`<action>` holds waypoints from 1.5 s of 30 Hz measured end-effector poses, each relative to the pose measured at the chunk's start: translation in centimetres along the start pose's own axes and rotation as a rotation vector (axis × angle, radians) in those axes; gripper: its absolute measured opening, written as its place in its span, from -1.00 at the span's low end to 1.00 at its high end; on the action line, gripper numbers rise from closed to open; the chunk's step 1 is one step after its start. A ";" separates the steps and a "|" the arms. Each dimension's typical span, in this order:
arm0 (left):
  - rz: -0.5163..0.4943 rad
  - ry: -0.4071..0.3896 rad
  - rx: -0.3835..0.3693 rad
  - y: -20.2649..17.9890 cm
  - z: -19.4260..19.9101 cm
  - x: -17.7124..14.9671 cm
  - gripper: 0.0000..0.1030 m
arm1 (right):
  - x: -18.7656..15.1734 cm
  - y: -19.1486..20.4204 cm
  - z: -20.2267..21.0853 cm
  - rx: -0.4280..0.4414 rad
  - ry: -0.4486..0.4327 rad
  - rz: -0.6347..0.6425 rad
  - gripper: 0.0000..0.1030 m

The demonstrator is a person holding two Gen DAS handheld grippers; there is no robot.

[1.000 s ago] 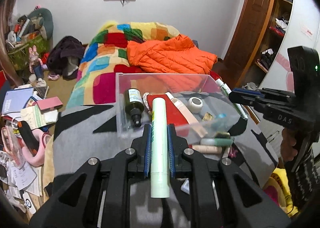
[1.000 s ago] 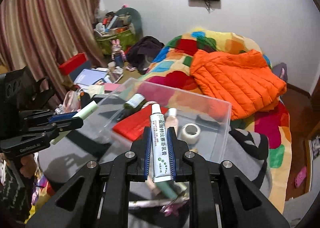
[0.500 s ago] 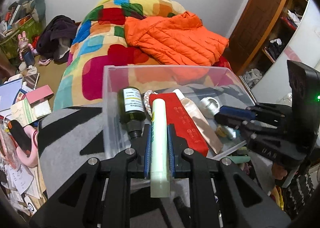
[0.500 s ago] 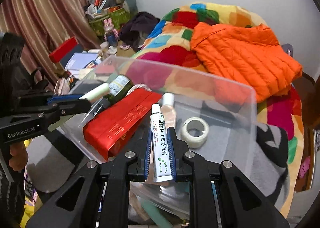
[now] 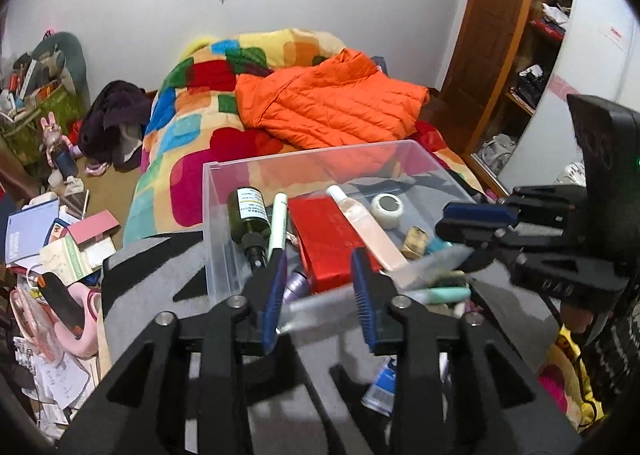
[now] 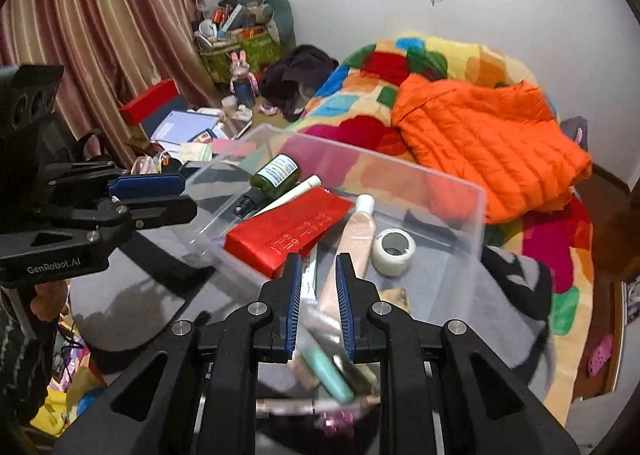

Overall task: Organize objects
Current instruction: 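Lower the left tool onto the blue Max box and close on it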

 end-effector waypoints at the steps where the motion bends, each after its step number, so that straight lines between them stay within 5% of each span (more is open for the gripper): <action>1: -0.004 -0.002 -0.004 -0.3 0.2 -0.2 -0.31 | -0.2 0.0 0.6 0.001 -0.009 0.000 -0.69; 9: -0.060 0.018 -0.019 -3.4 0.7 -3.6 -0.03 | -3.3 -0.8 3.3 -0.049 -0.038 0.029 -0.52; 21: -0.156 0.157 -0.051 -6.8 -3.3 -9.0 0.00 | -8.8 0.3 -0.7 -0.018 0.106 0.061 -0.50; 27: -0.139 0.149 -0.073 -7.1 -4.4 -8.8 0.00 | -8.8 0.2 -2.6 -0.091 0.124 0.095 -0.50; 34: -0.108 0.136 -0.066 -6.9 -3.6 -9.7 -0.42 | -9.4 0.3 -3.3 -0.033 0.197 0.077 -0.49; 41: -0.047 0.124 -0.073 -5.6 -1.9 -10.7 -0.42 | -9.0 1.8 -3.0 -0.005 0.173 0.122 -0.50; 45: -0.038 0.123 -0.080 -5.5 -2.2 -10.4 -0.18 | -8.2 1.4 -4.2 -0.048 0.166 0.119 -0.49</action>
Point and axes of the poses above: each gripper's, at about its wrist camera, not at the fingertips, and z roughly against the way its jaws point, y to its left, x to its top, the point moved 6 cm from there along -z, roughly the way its jaws point, and after that the axes turned 15 degrees about -z, right-handed, at the moved point
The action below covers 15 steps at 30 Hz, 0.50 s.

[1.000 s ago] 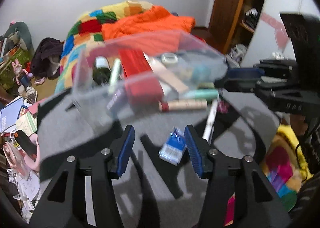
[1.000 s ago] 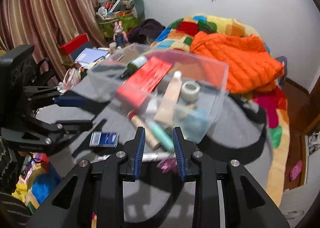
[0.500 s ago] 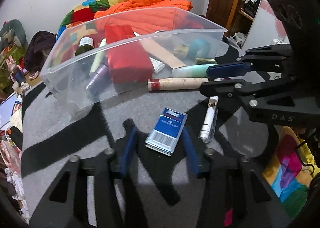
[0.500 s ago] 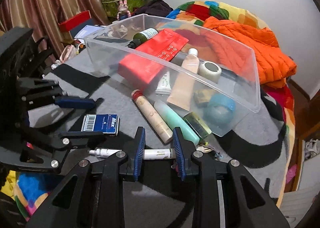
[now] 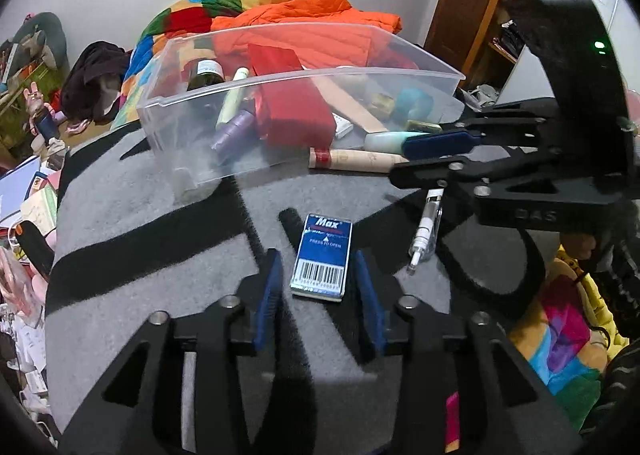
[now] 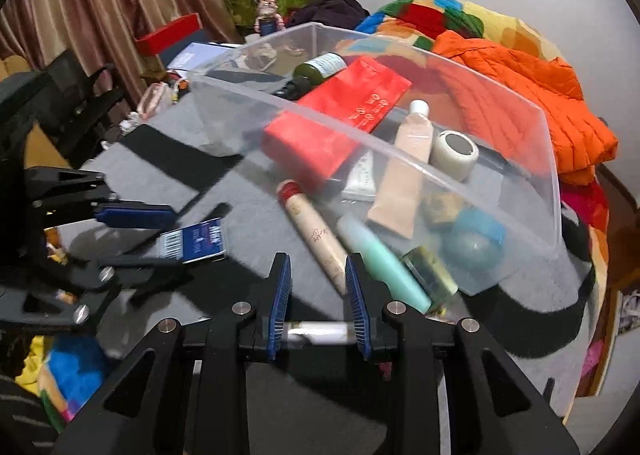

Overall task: Organize objects
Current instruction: 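Lower the left tool onto the blue Max box and close on it, then hold the Max box in the left tool while the right tool grasps the beige red-capped tube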

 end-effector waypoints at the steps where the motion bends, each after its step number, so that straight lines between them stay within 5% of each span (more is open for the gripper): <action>1: -0.004 0.003 -0.001 -0.2 -0.3 0.0 -0.18 | 0.1 0.0 -0.1 -0.010 -0.004 0.006 -0.49; 6: -0.044 0.003 0.055 -1.0 -0.9 0.1 -0.19 | -0.3 1.0 0.2 0.031 0.025 0.036 -0.44; 8: -0.039 0.000 0.061 -0.9 -0.9 0.1 -0.39 | -0.6 1.5 0.8 0.041 0.019 0.057 -0.44; 15: 0.021 -0.001 0.065 0.3 0.0 -1.0 -0.48 | 0.0 0.7 -0.5 -0.060 0.009 0.092 -0.41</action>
Point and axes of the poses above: each gripper's, at about its wrist camera, not at the fingertips, and z roughly against the way its jaws point, y to its left, x to its top, the point moved 6 cm from there along -z, roughly the way its jaws point, and after that the axes turned 15 degrees about -z, right-handed, at the moved point
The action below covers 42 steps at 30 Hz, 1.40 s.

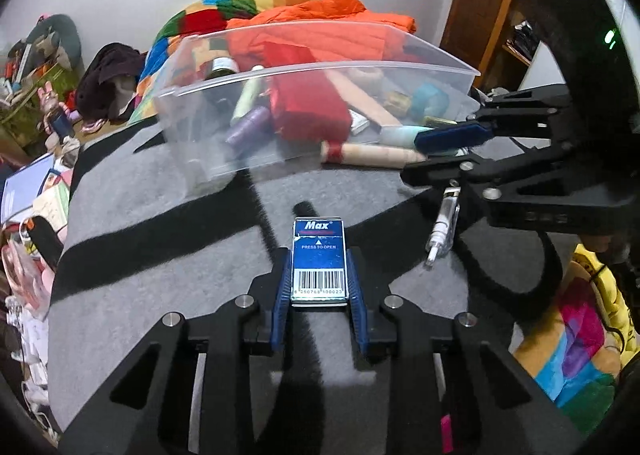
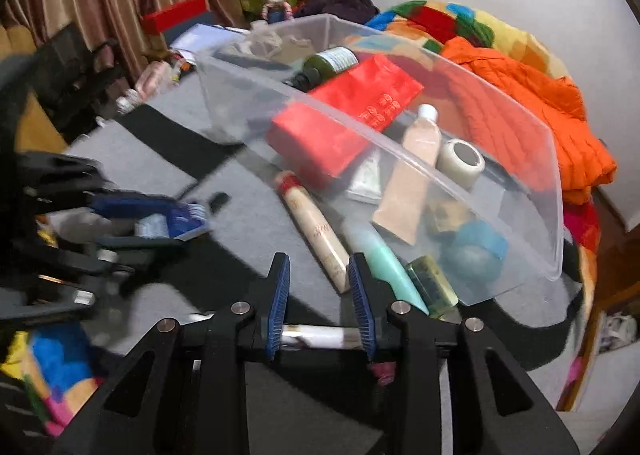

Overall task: Organize objects
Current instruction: 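Hold the Max box in the left tool while the right tool grasps the beige red-capped tube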

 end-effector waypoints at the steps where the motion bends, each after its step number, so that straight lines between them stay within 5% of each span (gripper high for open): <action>1: 0.003 -0.001 0.001 0.0 0.2 -0.2 -0.48 | 0.0 0.1 0.0 -0.006 -0.003 0.012 -0.40; 9: -0.003 -0.015 0.027 -0.1 0.5 -0.9 -0.46 | -0.1 2.5 0.0 0.119 0.048 0.043 -0.43; 15: 0.007 -0.020 0.055 0.3 0.8 -1.3 -0.42 | 1.5 2.0 -0.1 0.049 -0.003 0.047 -0.43; 19: 0.005 -0.032 0.043 0.0 0.7 -1.4 -0.02 | 1.4 1.9 -2.4 -0.013 0.037 0.083 -0.48; 21: -0.007 -0.038 0.059 -0.3 0.7 -1.5 -0.01 | 1.5 2.0 -2.4 -0.019 0.033 0.091 -0.48; 23: -0.013 -0.044 0.066 -0.4 0.6 -1.4 -0.02 | 1.6 1.8 -2.4 0.007 0.059 0.071 -0.58; 27: -0.003 -0.052 0.080 0.0 0.6 -1.3 -0.48 | 1.2 1.9 -2.1 0.068 0.103 0.065 -0.69; 30: 0.020 -0.062 0.072 0.4 0.7 -1.4 -0.48 | 0.6 2.8 -1.6 0.138 0.130 0.094 -0.72; 42: 0.065 -0.149 0.095 1.3 4.1 0.3 -0.48 | 0.6 4.5 2.8 0.163 -0.051 0.038 -0.74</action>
Point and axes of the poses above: each gripper's, at about its wrist camera, not at the fingertips, and z roughly against the way its jaws point, y to its left, x to its top, the point moved 6 cm from there along -z, roughly the way its jaws point, and after that the axes turned 15 degrees about -z, right-handed, at the moved point
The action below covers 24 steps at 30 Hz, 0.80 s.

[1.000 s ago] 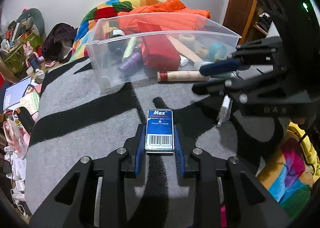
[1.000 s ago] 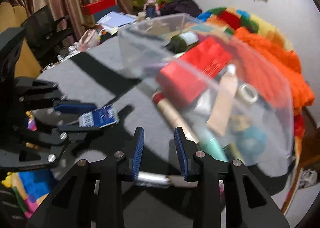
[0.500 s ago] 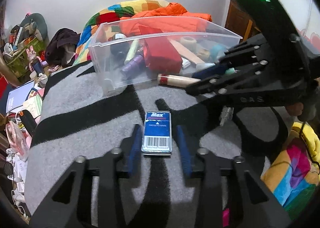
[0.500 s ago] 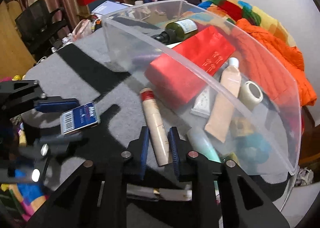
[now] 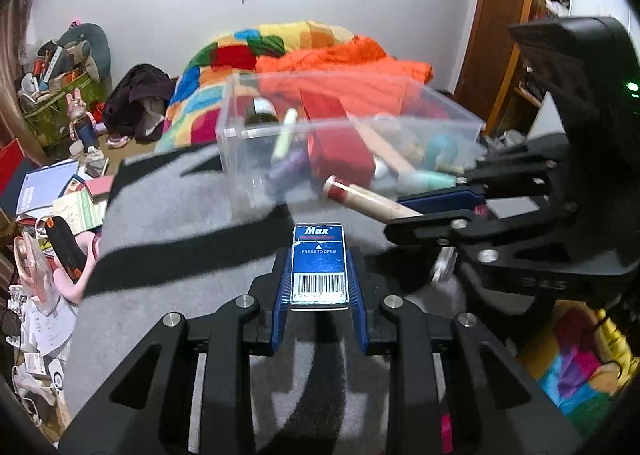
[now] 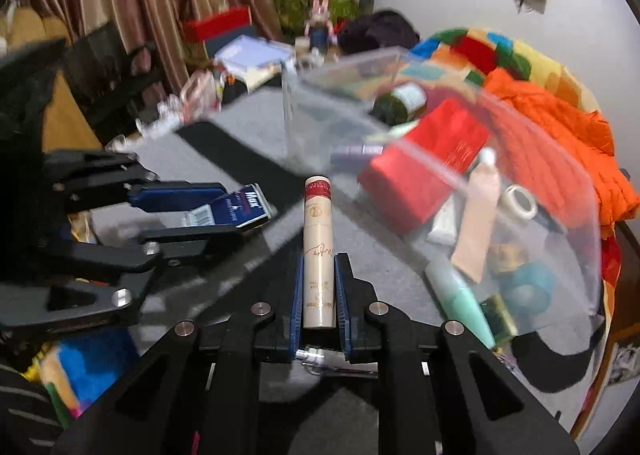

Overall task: Organize objects
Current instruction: 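Hold the Max box in the left tool while the right tool grasps the beige red-capped tube, then carry the Max box and beige tube into the clear box and release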

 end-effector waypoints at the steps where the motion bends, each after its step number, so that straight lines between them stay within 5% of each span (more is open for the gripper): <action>1: 0.003 -0.014 0.002 0.1 0.3 0.5 -0.48 | 0.4 -0.1 0.8 0.002 -0.026 -0.013 -0.74; 13: 0.027 -0.076 0.063 2.3 0.4 6.3 -0.48 | 5.9 -6.1 5.6 -0.075 -0.216 -0.250 -0.74; 24: 0.053 0.007 0.069 4.9 -4.7 9.7 -0.48 | 6.9 -12.2 0.9 -0.118 -0.146 -0.442 -0.74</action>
Point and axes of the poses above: each gripper's, at about its wrist camera, not at the fingertips, and z roughly against the way its jaws point, y to its left, x to its top, the point moved 6 cm from there along -z, roughly the way its jaws point, and after that the axes turned 15 degrees about -z, right-handed, at the moved point
